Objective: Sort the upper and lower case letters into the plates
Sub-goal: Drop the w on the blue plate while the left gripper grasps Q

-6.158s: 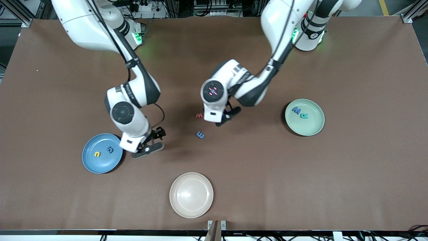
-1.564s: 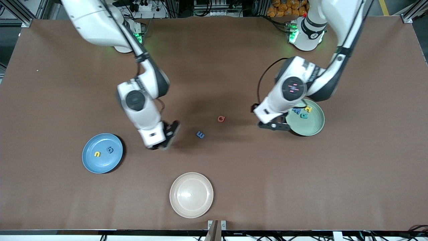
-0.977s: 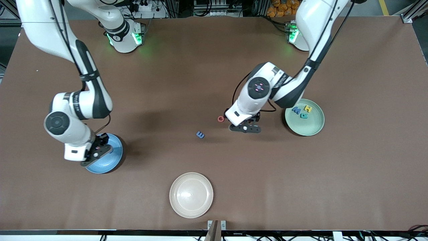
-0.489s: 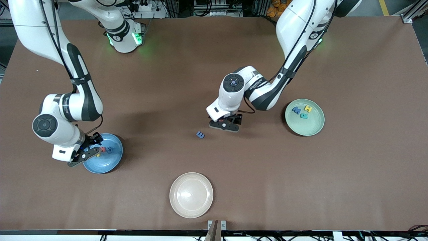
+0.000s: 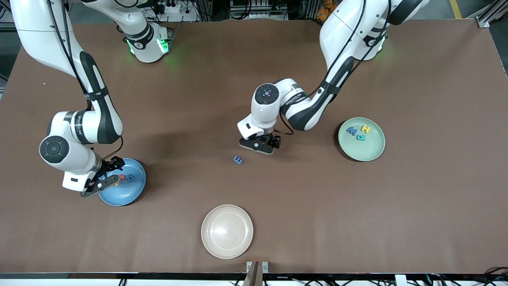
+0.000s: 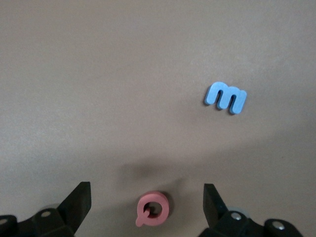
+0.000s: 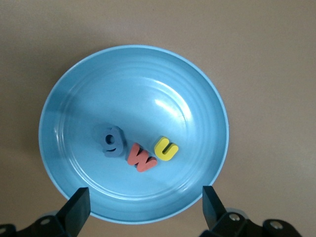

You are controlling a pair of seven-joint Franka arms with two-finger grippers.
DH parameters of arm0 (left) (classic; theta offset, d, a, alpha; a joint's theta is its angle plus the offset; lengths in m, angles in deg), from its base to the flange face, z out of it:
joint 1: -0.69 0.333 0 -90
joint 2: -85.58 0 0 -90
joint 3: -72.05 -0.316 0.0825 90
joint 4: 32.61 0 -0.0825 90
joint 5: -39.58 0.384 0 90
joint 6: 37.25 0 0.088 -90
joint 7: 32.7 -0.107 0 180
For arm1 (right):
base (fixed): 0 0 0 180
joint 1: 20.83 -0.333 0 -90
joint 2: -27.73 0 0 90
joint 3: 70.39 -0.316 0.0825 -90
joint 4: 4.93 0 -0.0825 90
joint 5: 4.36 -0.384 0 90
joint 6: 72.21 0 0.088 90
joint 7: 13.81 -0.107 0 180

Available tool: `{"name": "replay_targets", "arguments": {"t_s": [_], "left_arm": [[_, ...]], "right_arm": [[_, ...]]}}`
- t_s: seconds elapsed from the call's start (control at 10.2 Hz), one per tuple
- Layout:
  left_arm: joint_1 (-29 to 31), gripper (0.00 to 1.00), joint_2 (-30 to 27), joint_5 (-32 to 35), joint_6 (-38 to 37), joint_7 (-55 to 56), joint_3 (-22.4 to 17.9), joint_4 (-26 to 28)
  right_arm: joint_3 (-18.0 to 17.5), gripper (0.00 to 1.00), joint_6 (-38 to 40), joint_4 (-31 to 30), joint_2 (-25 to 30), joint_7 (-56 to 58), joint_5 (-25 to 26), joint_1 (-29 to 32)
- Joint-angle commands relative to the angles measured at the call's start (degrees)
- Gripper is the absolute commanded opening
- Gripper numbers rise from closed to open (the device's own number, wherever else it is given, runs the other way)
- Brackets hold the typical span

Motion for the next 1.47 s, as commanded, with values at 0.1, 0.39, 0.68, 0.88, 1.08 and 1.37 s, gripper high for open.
{"name": "replay_targets", "arguments": {"t_s": [0.1,0.39,0.68,0.88,1.08,1.37], "left_arm": [[-1.75,1.00,0.55,2.08,-0.83,1.17,-0.59,2.29],[-1.84,1.00,0.99,1.91,-0.83,1.25,-0.59,3.44],[-2.37,0.87,2.56,2.17,-0.83,0.90,-0.86,2.74],[-2.37,0.87,3.62,6.36,-0.83,0.73,-0.86,1.95],[-2.37,0.87,4.41,8.67,-0.83,0.20,-0.86,1.68],[-2.37,0.69,4.24,7.98,-0.83,0.81,-0.77,0.80]], "right_arm": [[-0.47,1.00,1.75,0.18,0.43,-2.59,-0.58,-0.76],[-1.08,1.00,1.92,0.18,0.43,-5.48,-0.58,-1.28],[-2.57,1.00,3.50,0.97,0.43,-14.06,-0.67,-1.55],[-4.94,1.00,5.87,2.11,0.43,-22.58,-0.67,-1.46],[-6.52,1.00,6.05,2.90,0.43,-34.01,-0.67,-2.33],[-8.20,1.00,6.05,4.13,0.08,-43.61,-0.75,-3.30]]}}
